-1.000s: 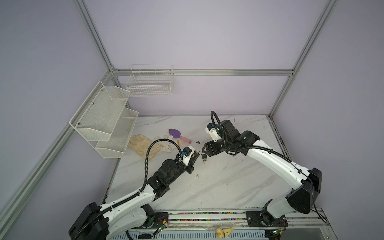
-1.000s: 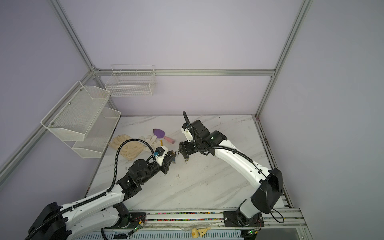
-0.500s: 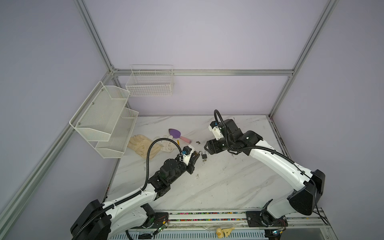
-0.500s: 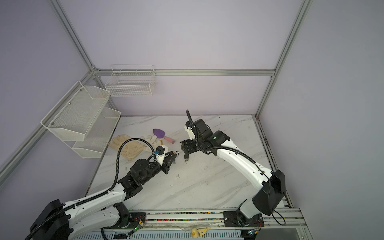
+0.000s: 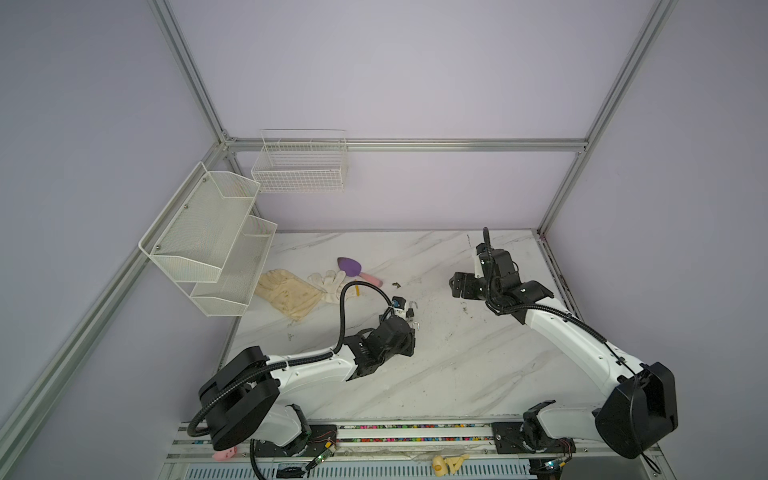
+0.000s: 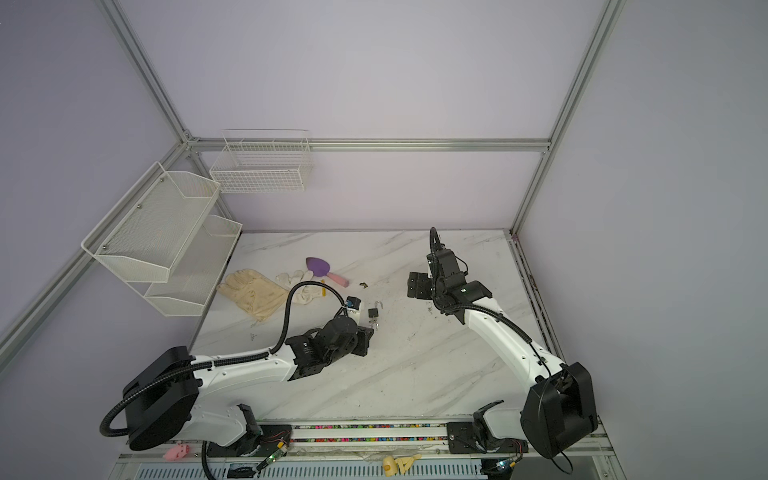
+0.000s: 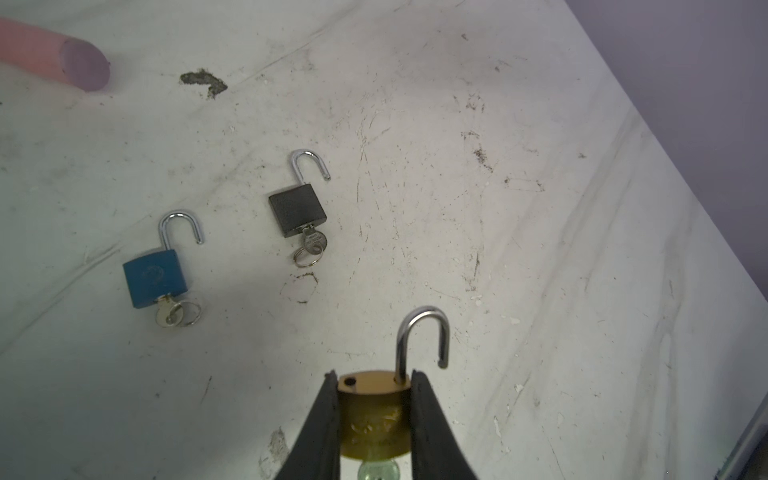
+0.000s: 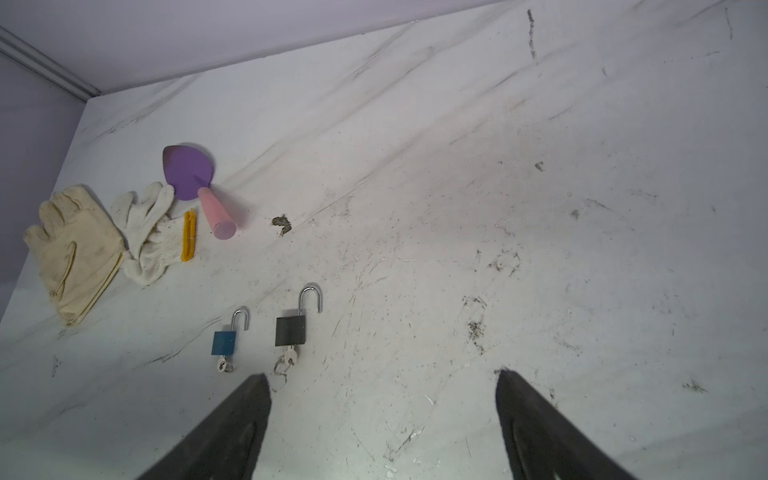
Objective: Unlock with the key
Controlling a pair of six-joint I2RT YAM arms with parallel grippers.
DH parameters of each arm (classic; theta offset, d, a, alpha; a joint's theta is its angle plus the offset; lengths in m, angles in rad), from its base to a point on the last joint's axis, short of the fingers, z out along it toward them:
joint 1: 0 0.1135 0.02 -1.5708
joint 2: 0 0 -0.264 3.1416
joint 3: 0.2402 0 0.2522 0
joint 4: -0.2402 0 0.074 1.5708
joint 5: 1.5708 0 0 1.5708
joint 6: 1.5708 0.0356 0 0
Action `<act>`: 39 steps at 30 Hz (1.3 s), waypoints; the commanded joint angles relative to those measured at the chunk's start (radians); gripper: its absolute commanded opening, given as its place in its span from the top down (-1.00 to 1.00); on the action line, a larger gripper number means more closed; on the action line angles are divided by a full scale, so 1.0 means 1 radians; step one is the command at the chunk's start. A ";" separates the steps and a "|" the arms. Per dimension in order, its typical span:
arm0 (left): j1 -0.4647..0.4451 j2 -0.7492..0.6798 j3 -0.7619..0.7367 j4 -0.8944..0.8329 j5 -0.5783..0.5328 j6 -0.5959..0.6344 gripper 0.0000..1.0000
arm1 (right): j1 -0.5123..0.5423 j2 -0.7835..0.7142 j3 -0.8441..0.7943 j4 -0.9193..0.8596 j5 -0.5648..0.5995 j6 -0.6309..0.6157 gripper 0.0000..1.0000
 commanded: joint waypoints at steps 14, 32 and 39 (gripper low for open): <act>-0.033 0.339 0.368 -0.361 -0.075 -0.215 1.00 | -0.074 -0.014 -0.122 0.168 -0.087 0.022 -0.78; -0.026 0.226 0.425 -0.470 -0.123 -0.204 -0.37 | -0.091 -0.056 -0.145 0.251 0.083 0.017 -0.82; 0.090 -0.030 0.399 -0.518 -0.400 -0.041 -1.00 | -0.164 -0.111 -0.240 0.479 0.421 0.011 -0.95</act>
